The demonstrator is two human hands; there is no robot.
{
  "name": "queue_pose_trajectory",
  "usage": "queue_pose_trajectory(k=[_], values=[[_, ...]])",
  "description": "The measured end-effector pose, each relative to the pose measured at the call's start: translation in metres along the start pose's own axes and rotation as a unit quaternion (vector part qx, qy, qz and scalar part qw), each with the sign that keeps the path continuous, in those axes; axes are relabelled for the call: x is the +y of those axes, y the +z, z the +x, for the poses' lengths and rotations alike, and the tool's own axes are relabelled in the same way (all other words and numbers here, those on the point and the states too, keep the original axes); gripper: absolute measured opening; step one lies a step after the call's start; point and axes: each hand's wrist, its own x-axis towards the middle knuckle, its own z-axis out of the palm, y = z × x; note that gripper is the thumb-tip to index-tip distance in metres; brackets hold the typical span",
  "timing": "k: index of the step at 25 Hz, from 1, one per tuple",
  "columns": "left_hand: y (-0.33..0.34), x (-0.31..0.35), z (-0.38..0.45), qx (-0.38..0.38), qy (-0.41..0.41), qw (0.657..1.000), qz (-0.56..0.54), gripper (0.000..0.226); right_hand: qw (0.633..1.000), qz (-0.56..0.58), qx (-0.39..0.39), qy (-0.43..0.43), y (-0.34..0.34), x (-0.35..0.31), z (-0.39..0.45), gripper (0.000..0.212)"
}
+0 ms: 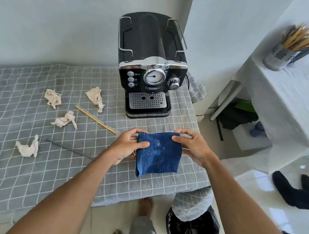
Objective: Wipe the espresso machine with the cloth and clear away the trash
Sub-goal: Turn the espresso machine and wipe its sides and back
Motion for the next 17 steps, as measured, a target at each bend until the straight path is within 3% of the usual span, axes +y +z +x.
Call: queue_pose_trajectory(k=[5, 11, 14, 17], values=[[0.010, -0.034, 0.035, 0.151, 0.020, 0.983, 0.104, 0.030, 0.995, -0.020, 0.102, -0.005, 0.014, 0.034, 0.043, 0.017], [0.003, -0.029, 0.055, 0.249, 0.053, 0.933, 0.255, 0.029, 0.935, -0.307, 0.126, -0.126, 0.021, 0.017, 0.074, 0.027], [-0.003, -0.016, 0.054, 0.339, 0.090, 0.908, 0.228, 0.033, 0.942, -0.251, 0.162, -0.151, 0.023, -0.009, 0.072, 0.030], [-0.023, 0.020, 0.054, 0.412, 0.189, 0.887, 0.083, 0.033, 0.944, -0.124, 0.212, -0.222, 0.028, -0.064, 0.065, 0.031]])
